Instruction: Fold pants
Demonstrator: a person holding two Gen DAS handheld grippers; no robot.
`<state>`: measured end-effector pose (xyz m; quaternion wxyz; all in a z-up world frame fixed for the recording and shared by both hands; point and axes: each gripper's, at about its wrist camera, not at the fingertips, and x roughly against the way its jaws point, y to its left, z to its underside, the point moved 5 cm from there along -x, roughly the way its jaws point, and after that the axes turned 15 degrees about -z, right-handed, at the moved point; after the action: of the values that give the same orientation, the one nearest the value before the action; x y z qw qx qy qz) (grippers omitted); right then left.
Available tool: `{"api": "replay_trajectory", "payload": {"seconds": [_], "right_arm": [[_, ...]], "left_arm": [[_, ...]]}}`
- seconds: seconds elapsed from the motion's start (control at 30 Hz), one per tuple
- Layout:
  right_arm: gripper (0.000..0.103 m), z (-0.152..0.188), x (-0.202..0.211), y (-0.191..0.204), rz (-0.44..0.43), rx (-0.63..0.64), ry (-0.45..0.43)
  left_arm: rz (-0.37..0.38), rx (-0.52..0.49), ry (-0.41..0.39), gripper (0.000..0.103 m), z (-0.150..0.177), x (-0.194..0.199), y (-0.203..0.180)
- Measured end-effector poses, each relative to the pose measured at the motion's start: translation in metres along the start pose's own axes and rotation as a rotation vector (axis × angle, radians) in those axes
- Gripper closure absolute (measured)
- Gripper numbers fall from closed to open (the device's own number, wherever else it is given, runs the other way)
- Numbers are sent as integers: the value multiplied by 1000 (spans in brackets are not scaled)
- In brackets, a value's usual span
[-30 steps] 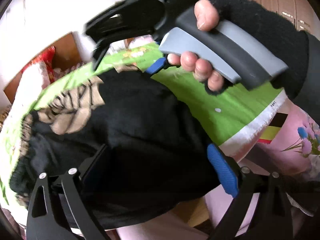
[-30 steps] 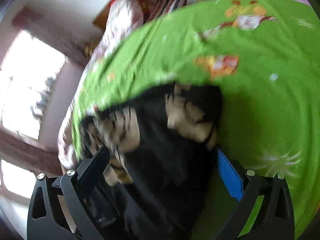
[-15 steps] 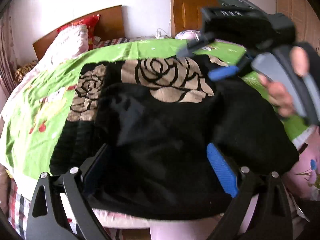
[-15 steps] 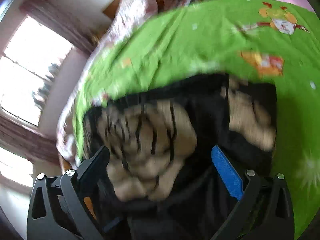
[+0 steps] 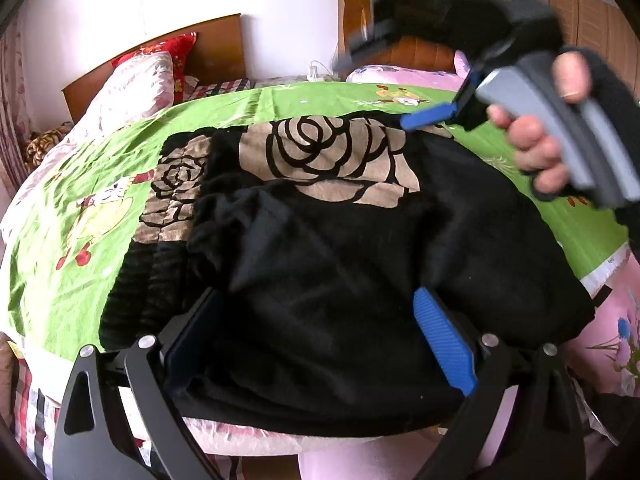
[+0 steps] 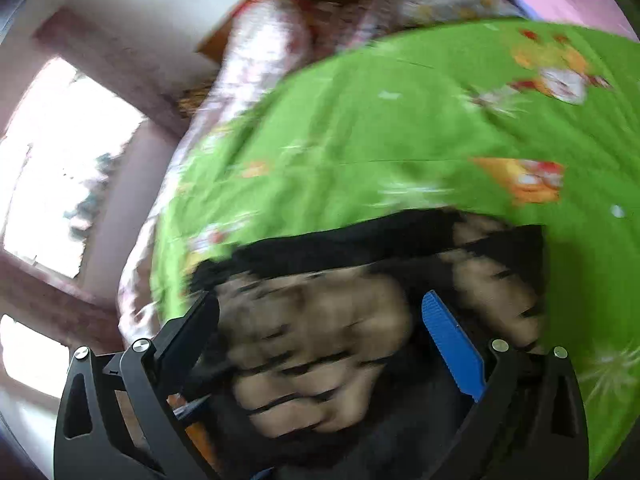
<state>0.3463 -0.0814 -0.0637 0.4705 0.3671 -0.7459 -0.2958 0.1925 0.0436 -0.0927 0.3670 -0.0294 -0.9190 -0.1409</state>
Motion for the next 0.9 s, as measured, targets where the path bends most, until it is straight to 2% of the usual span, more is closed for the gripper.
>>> {"api": "replay_trajectory", "payload": {"seconds": [0.07,0.13,0.23,0.3,0.43,0.5,0.6,0.73,0.77,0.83,0.9], "right_arm": [[4,13,-14,28,-59,54,56],[4,23,-33,40,-61,103,126],[4,21,-68,13,37,64,197],[4,5,-69,9,-11,78,141],[4,-22,-57,2,-76,-43,74],[4,-26,-41,9,-107,-27,35],[4,-28,-10,14,-85,8,-16],[4,-23,-7,-25,47,-50,20],[4,-23,-10,-34,51,-70,28],[4,-32,-6,-44,-5,-64,-13],[4,-42,-6,-51,-11,-96,-35]], "left_arm": [[-4,2,-4,5,1,1,-2],[-7,0,-8,5,1,1,-3],[-7,-4,-5,5,2,1,-3],[-10,-9,-4,5,3,1,-3],[-2,-10,0,5,3,1,-2],[0,-11,2,5,3,0,-2],[2,-6,0,4,2,-1,-1],[-5,-5,0,3,2,-2,-2],[-6,-6,2,3,2,-2,-2],[-8,-8,7,3,2,-2,-2],[-11,-9,11,3,2,-3,-2]]}}
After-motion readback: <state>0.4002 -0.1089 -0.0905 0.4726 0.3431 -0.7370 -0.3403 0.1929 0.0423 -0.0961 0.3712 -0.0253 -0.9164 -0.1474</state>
